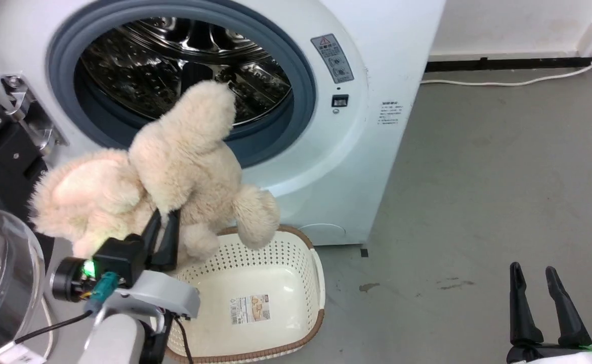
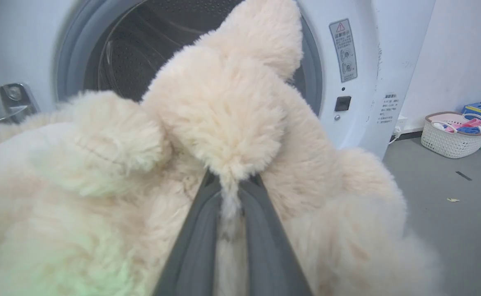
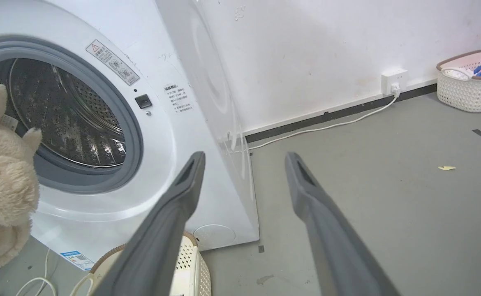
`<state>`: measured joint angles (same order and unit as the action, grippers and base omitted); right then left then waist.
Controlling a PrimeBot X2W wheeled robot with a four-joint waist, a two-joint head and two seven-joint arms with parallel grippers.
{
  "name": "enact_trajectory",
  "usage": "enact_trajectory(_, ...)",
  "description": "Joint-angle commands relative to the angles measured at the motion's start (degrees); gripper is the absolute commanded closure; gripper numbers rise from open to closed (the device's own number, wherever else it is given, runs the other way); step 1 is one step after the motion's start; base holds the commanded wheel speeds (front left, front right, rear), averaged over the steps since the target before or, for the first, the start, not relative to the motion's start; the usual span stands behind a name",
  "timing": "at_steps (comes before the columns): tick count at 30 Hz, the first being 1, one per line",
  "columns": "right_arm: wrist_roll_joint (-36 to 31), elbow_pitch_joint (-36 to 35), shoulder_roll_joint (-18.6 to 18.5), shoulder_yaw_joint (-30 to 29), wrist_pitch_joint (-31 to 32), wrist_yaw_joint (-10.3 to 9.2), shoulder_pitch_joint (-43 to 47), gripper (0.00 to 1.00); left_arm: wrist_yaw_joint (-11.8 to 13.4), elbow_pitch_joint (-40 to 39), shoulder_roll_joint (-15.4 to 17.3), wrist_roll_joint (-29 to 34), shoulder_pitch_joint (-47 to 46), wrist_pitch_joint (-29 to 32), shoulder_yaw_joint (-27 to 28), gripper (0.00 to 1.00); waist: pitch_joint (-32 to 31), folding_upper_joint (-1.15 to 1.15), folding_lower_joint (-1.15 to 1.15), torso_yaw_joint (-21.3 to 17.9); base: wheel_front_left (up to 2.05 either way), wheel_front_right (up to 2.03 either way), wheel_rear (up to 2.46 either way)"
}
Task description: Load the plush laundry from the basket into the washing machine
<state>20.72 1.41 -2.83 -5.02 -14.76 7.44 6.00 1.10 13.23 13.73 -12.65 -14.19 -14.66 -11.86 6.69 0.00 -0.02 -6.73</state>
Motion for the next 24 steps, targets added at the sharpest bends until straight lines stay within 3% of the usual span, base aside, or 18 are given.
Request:
enact_trajectory(1, -0.25, -0.75, -0.05, 0.22, -0.24, 0.05, 0.06, 0.00, -0.87, -1.83, -0.19, 0.91, -0.18, -0.33, 1.51, 1.00, 1.34, 0.00, 0.02, -0.29, 0.00, 0.00, 0.00)
enact_trajectory(10, -0.28, -2.87, -0.05, 1.83, -0.24, 0.05, -3.77, 0.00, -4.45, -1.70, 2.41, 2.20, -10.12, -0.33, 4.29, 1.00, 11.66, 0.00, 0.02, -2.46, 0.00, 0.00, 0.00)
enact_trajectory(16, 1.04, -4.73, -0.05, 3.46, -0.24, 0.05, -7.87, 0.00, -5.62, 2.70, 6.42, 1.62, -24.86, 4.15, 6.10, 1.00, 21.91, 0.00, 0.02, -5.42, 0.00, 0.00, 0.00)
enact_trajectory(24, 4.80, -4.74, -0.05, 6.31, -0.24, 0.05, -11.20, 0.00, -7.68, 10.94, 12.40, 3.17, -44.05, 9.85, 3.69, 1.00, 31.94, 0.00, 0.02, -10.50, 0.00, 0.00, 0.00)
